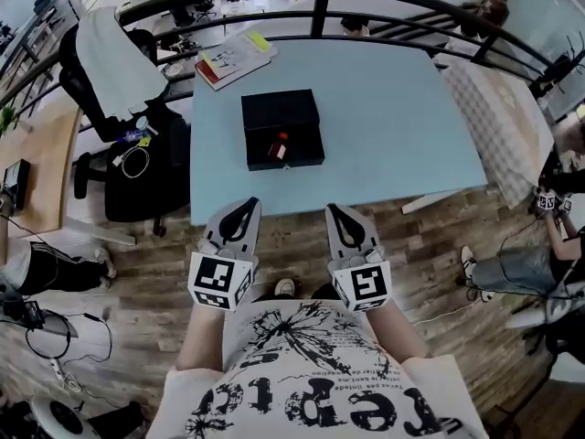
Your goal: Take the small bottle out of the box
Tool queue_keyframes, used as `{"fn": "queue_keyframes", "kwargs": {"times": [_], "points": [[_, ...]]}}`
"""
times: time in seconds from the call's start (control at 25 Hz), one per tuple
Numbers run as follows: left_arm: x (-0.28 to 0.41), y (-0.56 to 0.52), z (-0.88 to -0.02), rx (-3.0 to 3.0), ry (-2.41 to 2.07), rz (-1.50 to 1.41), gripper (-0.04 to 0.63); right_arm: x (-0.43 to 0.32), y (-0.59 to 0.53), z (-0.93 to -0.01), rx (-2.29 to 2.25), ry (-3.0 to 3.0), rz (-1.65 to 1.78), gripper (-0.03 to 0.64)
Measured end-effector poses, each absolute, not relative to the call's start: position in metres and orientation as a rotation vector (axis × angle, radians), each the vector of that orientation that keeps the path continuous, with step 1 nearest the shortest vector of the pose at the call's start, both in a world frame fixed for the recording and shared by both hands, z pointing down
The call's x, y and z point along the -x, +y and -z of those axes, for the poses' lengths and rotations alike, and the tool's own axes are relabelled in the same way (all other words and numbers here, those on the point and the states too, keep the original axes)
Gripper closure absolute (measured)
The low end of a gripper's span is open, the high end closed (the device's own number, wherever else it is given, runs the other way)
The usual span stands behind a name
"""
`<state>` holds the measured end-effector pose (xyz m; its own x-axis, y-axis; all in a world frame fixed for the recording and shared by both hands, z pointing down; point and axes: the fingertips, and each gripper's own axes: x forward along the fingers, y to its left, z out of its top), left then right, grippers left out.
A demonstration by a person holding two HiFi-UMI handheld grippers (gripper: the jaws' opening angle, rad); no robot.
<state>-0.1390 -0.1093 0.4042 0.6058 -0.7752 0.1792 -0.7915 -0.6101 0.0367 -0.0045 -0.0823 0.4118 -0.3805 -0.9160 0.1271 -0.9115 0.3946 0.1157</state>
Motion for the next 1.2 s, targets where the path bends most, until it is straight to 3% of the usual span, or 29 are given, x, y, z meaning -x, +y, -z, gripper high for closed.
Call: {"fn": "queue_keyframes", "kwargs": {"times": [1.04,1.2], "points": [[0.072,-0.356,-0.562,-2.249,-1.359,-0.792,0.571,-0.065,-0.356,-0.445,-1.278,-2.645,-0.017,0.606],[0.073,-0.368,-0.605,-2.111,-1.294,-0.914,0.488,-0.073,-0.374,-0.459,-1.244,-2.653,-0.047,0.606]]}}
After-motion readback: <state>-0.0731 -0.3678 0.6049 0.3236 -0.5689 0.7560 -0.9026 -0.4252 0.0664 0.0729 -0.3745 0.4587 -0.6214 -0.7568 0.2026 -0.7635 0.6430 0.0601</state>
